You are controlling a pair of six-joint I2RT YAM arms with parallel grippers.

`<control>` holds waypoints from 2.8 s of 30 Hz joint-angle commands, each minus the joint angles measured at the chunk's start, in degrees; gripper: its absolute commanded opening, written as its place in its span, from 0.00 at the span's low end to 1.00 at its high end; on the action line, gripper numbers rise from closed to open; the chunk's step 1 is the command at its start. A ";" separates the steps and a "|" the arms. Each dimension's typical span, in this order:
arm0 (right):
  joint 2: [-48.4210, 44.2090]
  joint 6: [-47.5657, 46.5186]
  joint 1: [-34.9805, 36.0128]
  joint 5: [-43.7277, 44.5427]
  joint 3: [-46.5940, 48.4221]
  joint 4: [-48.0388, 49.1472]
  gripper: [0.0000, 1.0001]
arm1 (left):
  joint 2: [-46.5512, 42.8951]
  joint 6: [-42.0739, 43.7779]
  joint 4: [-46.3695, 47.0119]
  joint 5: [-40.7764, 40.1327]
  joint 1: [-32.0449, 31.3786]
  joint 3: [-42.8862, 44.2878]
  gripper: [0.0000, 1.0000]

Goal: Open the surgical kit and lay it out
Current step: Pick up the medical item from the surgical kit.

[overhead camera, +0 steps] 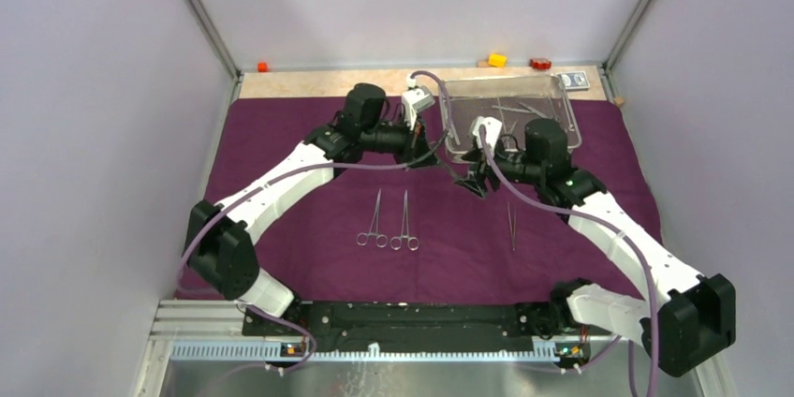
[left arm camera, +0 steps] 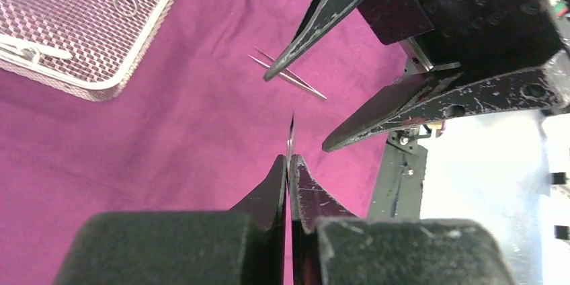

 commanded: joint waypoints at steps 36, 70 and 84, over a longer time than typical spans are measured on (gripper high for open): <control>2.27 -2.58 9.38 20.62 0.28 4.74 0.08 | 3.40 -9.34 1.69 0.47 0.67 4.91 0.09; 11.29 12.89 -1.69 -20.32 2.68 5.39 0.03 | -2.92 22.14 20.62 21.05 3.34 -8.62 0.71; 12.34 18.06 -4.68 -24.17 0.84 10.38 0.01 | 0.32 24.84 20.33 15.71 -0.28 -8.31 0.61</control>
